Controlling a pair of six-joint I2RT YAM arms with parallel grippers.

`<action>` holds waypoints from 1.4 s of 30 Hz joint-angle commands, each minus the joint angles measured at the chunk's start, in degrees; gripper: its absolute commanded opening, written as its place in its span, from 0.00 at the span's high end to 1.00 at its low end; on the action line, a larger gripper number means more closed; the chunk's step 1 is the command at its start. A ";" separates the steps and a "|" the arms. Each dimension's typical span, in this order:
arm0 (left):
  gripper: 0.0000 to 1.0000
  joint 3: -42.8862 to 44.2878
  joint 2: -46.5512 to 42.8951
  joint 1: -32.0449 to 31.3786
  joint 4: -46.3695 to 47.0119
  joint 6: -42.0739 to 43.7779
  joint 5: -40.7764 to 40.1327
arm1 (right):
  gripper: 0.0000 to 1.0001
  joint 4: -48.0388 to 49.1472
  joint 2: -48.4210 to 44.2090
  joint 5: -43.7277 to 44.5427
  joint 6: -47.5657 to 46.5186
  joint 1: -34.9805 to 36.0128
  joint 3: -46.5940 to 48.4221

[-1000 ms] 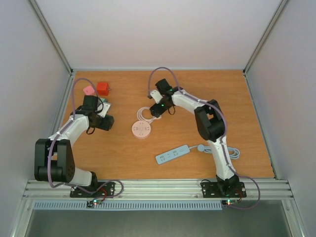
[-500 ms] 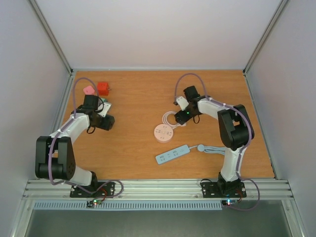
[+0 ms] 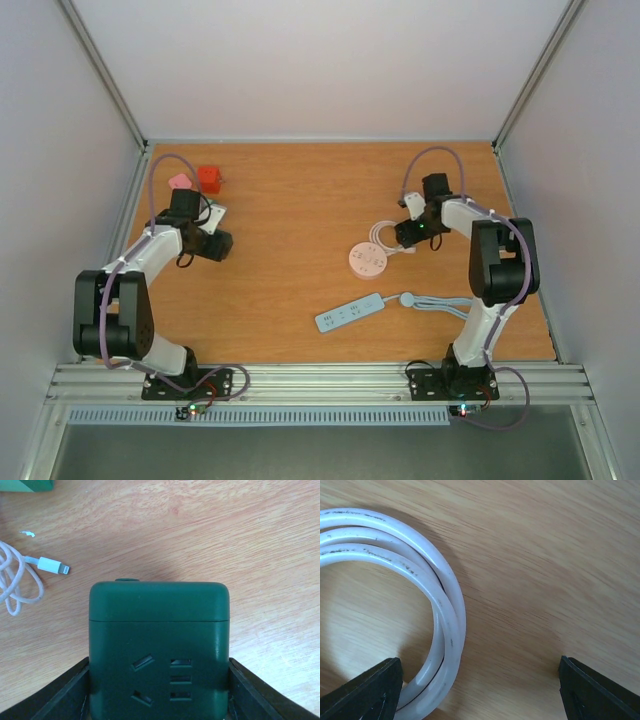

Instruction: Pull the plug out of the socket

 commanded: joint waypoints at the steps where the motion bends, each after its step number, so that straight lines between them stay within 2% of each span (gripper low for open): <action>1: 0.69 1.57 0.82 -0.02 1.70 0.61 0.90 | 0.14 -6.17 -0.03 2.63 -1.71 -6.36 -2.35; 6: 0.69 1.71 1.81 -0.02 1.68 0.63 0.93 | 0.13 -7.63 -0.81 1.99 -2.30 -8.60 -0.98; 17: 0.61 2.35 2.48 -0.01 0.49 1.07 0.04 | 0.08 -13.03 -3.50 -7.69 -0.57 -8.82 8.64; 24: 0.61 0.50 0.43 0.25 -0.14 0.50 -2.51 | 0.07 -14.64 -5.33 -10.86 -0.35 -8.79 12.13; 29: 0.61 -2.32 -3.01 6.19 -1.82 3.66 -3.01 | 0.05 -16.16 -7.07 -14.52 0.80 -8.75 14.40; 35: 0.60 -3.34 -2.89 12.42 -2.11 7.22 -2.11 | 0.03 -16.87 -8.51 -18.93 1.26 -8.49 15.88; 40: 0.55 -2.49 -1.68 15.08 -3.35 7.02 -0.59 | 0.03 -16.85 -8.83 -21.76 2.15 -8.15 17.09; 42: 0.49 -2.35 -1.78 15.29 -3.96 6.66 0.18 | 0.02 -16.55 -9.20 -23.12 2.67 -7.99 17.30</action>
